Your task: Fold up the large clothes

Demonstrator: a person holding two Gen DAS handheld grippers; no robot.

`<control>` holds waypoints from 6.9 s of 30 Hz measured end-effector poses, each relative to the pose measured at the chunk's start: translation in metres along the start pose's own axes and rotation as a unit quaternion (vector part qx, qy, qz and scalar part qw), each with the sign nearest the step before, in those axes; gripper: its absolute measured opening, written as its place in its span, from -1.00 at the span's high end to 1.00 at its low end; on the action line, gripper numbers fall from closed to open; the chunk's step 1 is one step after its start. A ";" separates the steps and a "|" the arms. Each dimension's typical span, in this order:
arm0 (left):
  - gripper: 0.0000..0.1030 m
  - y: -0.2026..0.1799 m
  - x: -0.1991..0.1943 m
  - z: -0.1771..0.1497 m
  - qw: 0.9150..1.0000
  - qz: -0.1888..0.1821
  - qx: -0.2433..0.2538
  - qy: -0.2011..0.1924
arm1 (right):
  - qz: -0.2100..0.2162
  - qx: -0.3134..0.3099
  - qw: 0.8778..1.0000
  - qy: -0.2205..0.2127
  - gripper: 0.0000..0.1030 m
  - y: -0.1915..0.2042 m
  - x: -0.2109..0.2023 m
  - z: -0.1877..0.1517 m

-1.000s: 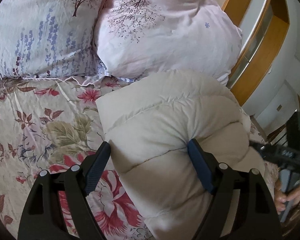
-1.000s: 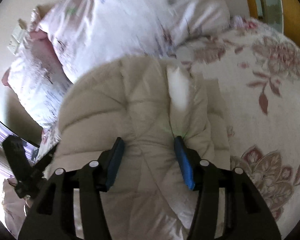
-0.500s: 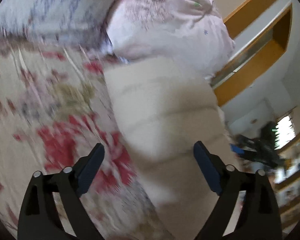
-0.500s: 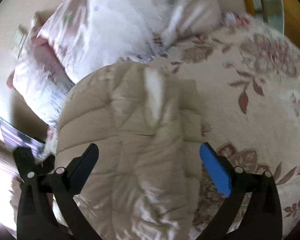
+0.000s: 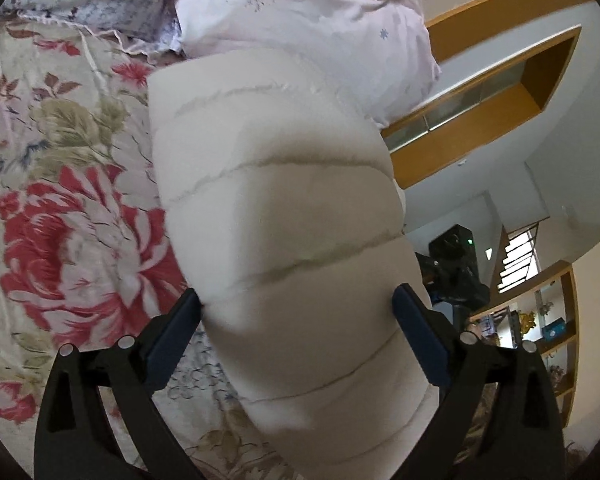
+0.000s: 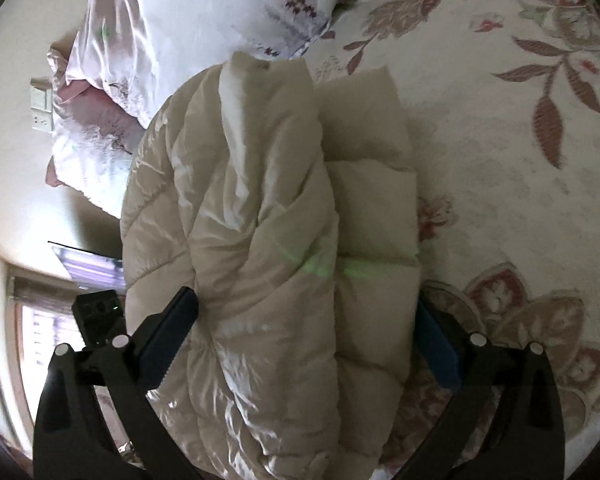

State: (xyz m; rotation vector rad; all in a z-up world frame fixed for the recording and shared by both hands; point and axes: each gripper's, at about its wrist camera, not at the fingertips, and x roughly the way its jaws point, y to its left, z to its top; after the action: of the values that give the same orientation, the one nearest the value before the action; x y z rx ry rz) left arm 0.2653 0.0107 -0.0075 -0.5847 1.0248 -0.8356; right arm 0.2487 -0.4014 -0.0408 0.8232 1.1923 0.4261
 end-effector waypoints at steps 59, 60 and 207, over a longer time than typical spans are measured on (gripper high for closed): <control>-0.26 0.078 -0.095 0.030 0.990 0.088 0.016 -0.111 | 0.129 -0.106 0.985 0.046 0.17 0.124 0.147 -0.017; -0.28 0.081 -0.093 0.030 0.990 0.091 0.019 -0.109 | 0.123 -0.101 0.986 0.045 0.15 0.119 0.149 -0.018; -0.97 0.006 -0.085 -0.122 0.896 0.414 0.110 -0.119 | -0.304 -0.278 0.908 -0.083 -0.96 0.175 0.083 -0.220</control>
State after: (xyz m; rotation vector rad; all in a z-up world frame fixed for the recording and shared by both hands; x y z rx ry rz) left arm 0.1340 0.0785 -0.0201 -0.0179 0.8229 -0.1060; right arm 0.0937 -0.1573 0.0079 -0.0243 1.0267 0.1540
